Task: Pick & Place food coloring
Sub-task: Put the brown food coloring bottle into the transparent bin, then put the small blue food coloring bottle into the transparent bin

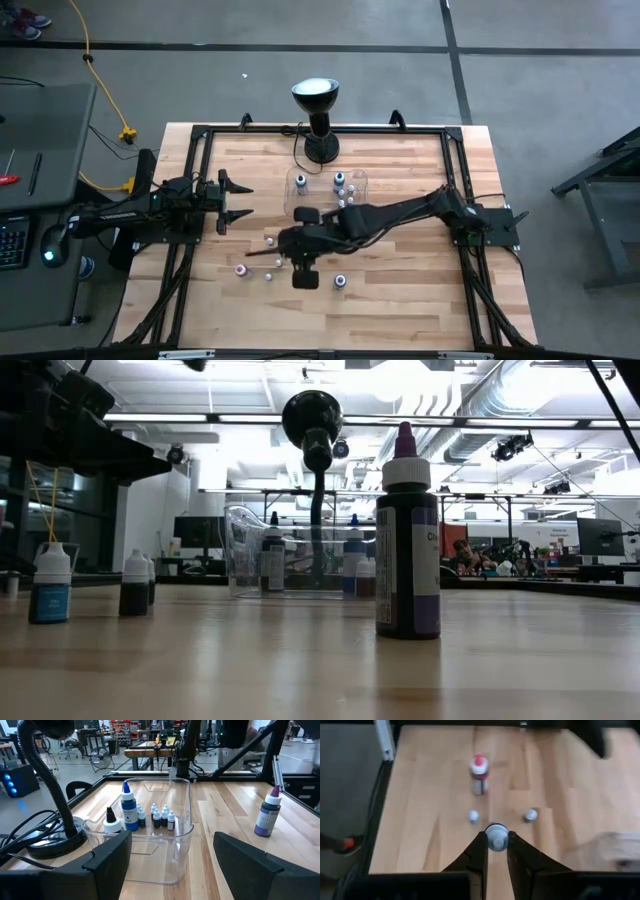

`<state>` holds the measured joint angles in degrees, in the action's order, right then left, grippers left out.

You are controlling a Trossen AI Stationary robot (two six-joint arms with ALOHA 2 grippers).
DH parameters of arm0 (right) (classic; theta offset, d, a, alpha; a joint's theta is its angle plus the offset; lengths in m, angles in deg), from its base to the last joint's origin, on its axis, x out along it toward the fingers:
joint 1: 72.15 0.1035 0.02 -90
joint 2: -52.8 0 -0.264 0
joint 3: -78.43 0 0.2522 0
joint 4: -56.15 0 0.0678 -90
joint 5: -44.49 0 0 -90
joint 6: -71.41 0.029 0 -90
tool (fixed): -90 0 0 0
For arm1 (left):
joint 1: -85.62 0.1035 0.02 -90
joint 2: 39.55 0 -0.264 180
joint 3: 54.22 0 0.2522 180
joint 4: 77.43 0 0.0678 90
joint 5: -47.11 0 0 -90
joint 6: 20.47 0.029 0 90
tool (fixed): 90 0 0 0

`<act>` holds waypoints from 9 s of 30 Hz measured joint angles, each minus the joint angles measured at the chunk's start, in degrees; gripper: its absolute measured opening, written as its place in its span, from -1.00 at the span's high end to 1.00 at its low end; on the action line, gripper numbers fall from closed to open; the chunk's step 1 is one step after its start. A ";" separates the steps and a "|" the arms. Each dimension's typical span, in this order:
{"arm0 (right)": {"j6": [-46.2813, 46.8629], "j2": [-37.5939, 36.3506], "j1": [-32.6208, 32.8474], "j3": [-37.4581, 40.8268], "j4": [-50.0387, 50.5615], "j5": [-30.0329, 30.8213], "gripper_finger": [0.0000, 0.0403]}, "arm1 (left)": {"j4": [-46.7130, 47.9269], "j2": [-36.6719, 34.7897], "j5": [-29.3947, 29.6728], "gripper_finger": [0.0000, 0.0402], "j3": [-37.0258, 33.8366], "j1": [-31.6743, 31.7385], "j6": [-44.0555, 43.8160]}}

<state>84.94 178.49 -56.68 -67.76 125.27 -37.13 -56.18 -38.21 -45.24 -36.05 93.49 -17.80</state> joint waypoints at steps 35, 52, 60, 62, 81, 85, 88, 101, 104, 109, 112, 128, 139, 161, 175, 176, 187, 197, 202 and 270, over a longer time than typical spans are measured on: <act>20.11 -3.52 -11.58 0.24 16.70 12.50 0.79 | 0.00 0.01 0.00 -0.38 0.00 0.00 0.01; 26.08 -4.29 -9.62 6.38 16.47 5.35 0.79 | 0.02 0.02 0.00 -0.38 -0.01 -0.02 -0.02; 27.72 -11.75 -11.93 23.43 2.17 2.70 0.79 | 0.00 0.00 0.00 -0.38 -0.01 -0.01 -0.01; 28.05 -13.16 -13.10 28.40 -0.83 1.26 0.79 | 0.00 0.02 0.00 -0.38 0.00 -0.02 -0.01; 29.66 -12.72 -21.20 38.73 -8.83 -2.57 0.79 | 0.02 0.01 0.00 -0.38 -0.01 0.01 0.01; 31.62 -9.65 -21.58 38.73 -9.70 -3.23 0.79 | 0.00 0.02 -0.02 -0.38 0.02 0.01 0.01; 33.12 -7.84 -21.47 38.73 -10.84 -2.24 0.79 | 0.00 0.02 -0.02 -0.38 0.00 -0.01 0.00; 37.05 -5.96 -20.61 38.73 -14.60 6.70 0.79 | 0.00 0.00 0.00 -0.38 -0.01 0.01 -0.02; 37.05 -5.58 -20.60 38.68 -14.78 6.98 0.79 | 0.00 0.02 0.00 -0.38 -0.01 0.01 0.00; 36.68 -3.16 -20.62 38.44 -15.85 5.05 0.79 | 0.02 0.00 0.00 -0.38 0.02 -0.01 0.00; 36.59 -2.00 -20.62 37.23 -15.82 4.65 0.79 | 0.00 0.00 -0.02 -0.38 0.01 0.00 -0.02; 33.90 -1.51 -20.56 36.76 -15.54 4.62 0.55 | 0.00 0.02 -0.02 -0.38 -0.01 0.01 -0.01; 32.55 -1.75 -19.76 36.76 -14.37 4.56 0.35 | 0.00 0.00 -0.02 -0.38 0.02 0.00 -0.02; 25.74 -14.04 -15.16 36.74 -12.41 12.61 -0.03 | 0.00 0.02 0.00 -0.38 0.00 -0.01 -0.02; 18.34 -21.08 -7.10 36.79 -14.53 12.38 -0.03 | 0.00 0.00 0.00 -0.38 0.00 -0.01 0.00; 18.03 -21.20 -6.55 36.79 -14.61 11.39 -0.03 | 0.00 0.01 0.00 -0.38 0.00 -0.02 -0.02; 9.48 -21.17 -3.26 36.79 -15.95 -2.60 -0.03 | 0.00 0.00 0.00 -0.38 -0.01 0.01 0.01; 2.36 -17.11 -2.55 27.77 -10.88 -8.71 -0.03 | 0.00 0.00 0.00 -0.38 -0.01 -0.01 0.00; -3.65 -10.08 -2.59 13.74 -3.09 -7.61 -0.03 | 0.00 0.00 0.00 -0.38 0.02 0.01 -0.02; -17.41 17.02 -0.82 5.84 -24.40 -7.87 -0.03 | 0.00 0.02 -0.02 -0.38 -0.01 0.00 0.01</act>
<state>67.53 195.51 -57.50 -61.92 100.88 -45.00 -56.18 -38.19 -45.25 -36.06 93.49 -17.80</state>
